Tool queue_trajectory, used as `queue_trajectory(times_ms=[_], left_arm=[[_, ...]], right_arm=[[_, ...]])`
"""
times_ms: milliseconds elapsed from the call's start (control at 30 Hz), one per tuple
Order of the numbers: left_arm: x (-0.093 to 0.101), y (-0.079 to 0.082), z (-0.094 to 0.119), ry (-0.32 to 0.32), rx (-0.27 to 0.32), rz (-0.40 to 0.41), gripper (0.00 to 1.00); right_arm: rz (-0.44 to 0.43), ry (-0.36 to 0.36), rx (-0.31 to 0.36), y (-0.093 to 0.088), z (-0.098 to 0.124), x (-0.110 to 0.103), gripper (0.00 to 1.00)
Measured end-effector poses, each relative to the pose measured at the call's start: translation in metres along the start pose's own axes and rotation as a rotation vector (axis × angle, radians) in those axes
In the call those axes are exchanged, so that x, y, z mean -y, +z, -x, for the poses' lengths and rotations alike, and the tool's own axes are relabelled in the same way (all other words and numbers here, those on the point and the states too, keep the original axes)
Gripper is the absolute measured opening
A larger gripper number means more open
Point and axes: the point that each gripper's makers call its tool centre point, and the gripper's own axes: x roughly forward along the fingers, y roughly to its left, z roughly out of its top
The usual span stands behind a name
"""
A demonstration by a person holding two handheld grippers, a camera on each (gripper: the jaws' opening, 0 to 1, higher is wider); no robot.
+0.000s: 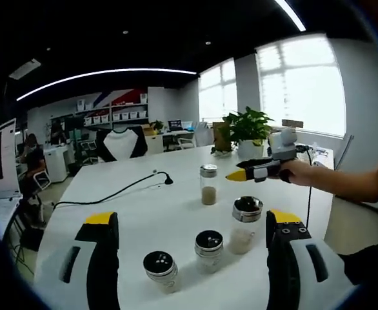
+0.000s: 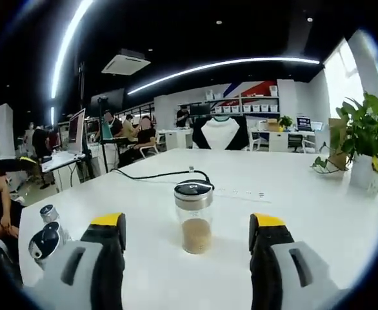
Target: Rotate the seasoning bottle until the label or dispensing opening points toward the visible target arrow and the bottle remains upright within the marked orientation range
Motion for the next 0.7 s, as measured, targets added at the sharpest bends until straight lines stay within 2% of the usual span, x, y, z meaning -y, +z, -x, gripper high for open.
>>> queue_trajectory(times_ms=[167, 233, 367, 500, 567, 633, 700], left_arm=[[-0.005, 0.0, -0.006, -0.001, -0.002, 0.003, 1.0], [-0.008, -0.001, -0.007, 0.005, -0.003, 0.009, 1.0], [-0.014, -0.005, -0.01, 0.012, -0.002, 0.038, 1.0], [-0.018, -0.013, -0.013, 0.011, -0.022, 0.049, 1.0], [-0.02, -0.015, -0.012, 0.013, -0.03, 0.051, 1.0], [-0.021, -0.015, -0.012, 0.014, -0.027, 0.059, 1.0], [-0.023, -0.016, -0.013, 0.014, -0.018, 0.069, 1.0]], right_arm=[[-0.033, -0.002, -0.007, -0.003, -0.026, 0.002, 0.72], [-0.03, -0.002, -0.006, -0.001, -0.037, 0.002, 0.71], [0.01, 0.0, -0.008, 0.001, -0.057, 0.006, 0.64], [-0.005, -0.001, -0.014, -0.001, -0.072, 0.01, 0.63], [0.017, -0.007, -0.003, -0.001, -0.076, 0.01, 0.54], [0.034, -0.016, -0.025, -0.005, -0.078, 0.012, 0.44], [0.052, -0.016, -0.035, -0.007, -0.08, 0.012, 0.41]])
